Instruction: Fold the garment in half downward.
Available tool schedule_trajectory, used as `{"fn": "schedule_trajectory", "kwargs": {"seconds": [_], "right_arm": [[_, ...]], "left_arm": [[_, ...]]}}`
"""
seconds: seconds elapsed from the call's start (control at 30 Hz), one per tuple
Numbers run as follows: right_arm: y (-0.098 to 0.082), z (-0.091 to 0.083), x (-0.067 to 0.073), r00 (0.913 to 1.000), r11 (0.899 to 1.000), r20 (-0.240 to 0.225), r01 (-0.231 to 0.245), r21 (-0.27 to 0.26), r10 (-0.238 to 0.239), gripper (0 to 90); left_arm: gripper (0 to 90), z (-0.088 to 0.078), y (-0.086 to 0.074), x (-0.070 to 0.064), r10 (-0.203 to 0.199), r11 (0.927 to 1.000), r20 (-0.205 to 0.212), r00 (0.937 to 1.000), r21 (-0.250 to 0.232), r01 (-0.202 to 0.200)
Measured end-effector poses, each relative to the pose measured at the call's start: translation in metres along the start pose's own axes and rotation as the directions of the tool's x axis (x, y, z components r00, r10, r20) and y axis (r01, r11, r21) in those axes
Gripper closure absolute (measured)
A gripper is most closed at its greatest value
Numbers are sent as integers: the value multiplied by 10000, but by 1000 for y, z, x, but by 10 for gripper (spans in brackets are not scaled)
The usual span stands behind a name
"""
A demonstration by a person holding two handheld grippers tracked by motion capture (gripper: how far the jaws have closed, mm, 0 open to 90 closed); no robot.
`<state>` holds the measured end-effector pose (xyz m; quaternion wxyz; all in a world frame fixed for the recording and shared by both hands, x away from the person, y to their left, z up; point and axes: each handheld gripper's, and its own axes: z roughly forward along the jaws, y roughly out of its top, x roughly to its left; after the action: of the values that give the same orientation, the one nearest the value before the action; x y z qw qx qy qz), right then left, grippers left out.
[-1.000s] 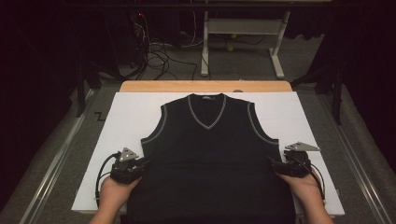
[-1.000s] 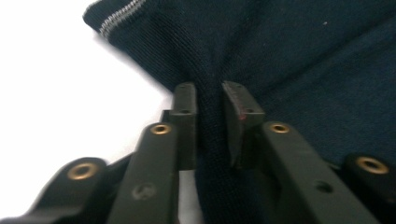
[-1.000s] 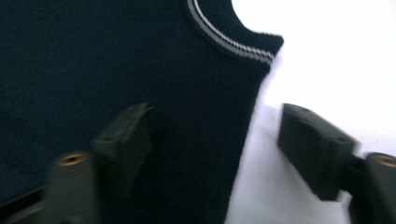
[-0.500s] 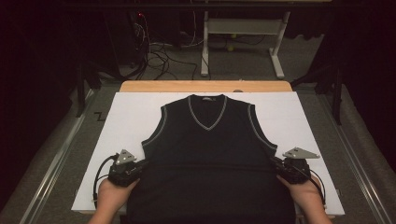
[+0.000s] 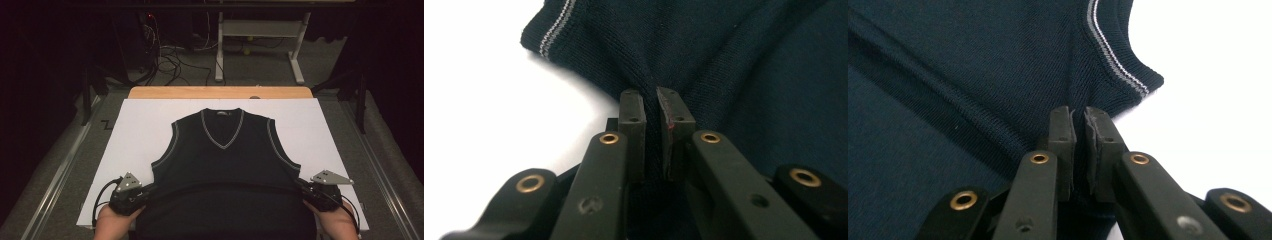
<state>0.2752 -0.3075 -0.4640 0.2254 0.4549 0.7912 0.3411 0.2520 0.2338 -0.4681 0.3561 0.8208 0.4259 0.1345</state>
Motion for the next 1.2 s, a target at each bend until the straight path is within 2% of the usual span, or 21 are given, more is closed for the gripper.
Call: {"fn": "schedule_trajectory", "kwargs": {"seconds": [0.17, 0.27, 0.47, 0.8, 0.9, 0.93, 0.97, 1.0, 1.03, 1.07, 1.1, 1.2], "right_arm": [[-4, -7, 1, 10000, 10000, -58, 61, -43, -61, 834], [-7, -10, 2, 9999, 9999, -114, 26, -105, -27, 834], [-10, -17, 5, 9998, 9999, -138, 103, -139, -105, 839], [-17, -25, 8, 9996, 9998, -288, 3, -174, -8, 835], [-16, -24, 9, 9996, 9998, -290, 42, -183, -47, 762], [-16, -24, 9, 9996, 9998, -290, 42, -183, -47, 762], [-16, -23, 9, 9993, 9997, -371, -43, -260, 34, 692], [-16, -23, 9, 9993, 9997, -371, -43, -260, 34, 692], [-16, -23, 9, 9992, 9994, -406, -81, -342, 67, 655], [-15, -23, 10, 9989, 9985, -426, -237, -499, 216, 583], [-15, -23, 10, 9989, 9985, -426, -237, -499, 216, 583], [-14, -23, 9, 9988, 9967, -380, -344, -740, 317, 495]], "left_arm": [[790, -5, -6, -2, 64, 10000, 84, 9999, 45, -64], [790, -8, -9, -2, -58, 10000, 134, 9999, 8, 58], [789, -10, -12, -3, 74, 10000, 139, 9999, 25, -75], [778, -15, -16, -4, -148, 9999, 313, 9994, -83, 151], [685, -14, -16, -3, -226, 9997, 365, 9991, -100, 230], [685, -14, -15, -2, -311, 9994, 367, 9988, -114, 315], [640, -15, -15, -2, -388, 9990, 331, 9987, -211, 395], [640, -16, -15, -1, -430, 9985, 280, 9987, -314, 439], [610, -17, -15, 0, -505, 9977, 213, 9985, -442, 514], [545, -18, -15, 0, -550, 9967, 115, 9984, -599, 556], [545, -20, -15, 1, -612, 9953, 70, 9981, -745, 615], [458, -22, -15, 5, -869, 9900, -29, 9962, -1117, 860]]}}
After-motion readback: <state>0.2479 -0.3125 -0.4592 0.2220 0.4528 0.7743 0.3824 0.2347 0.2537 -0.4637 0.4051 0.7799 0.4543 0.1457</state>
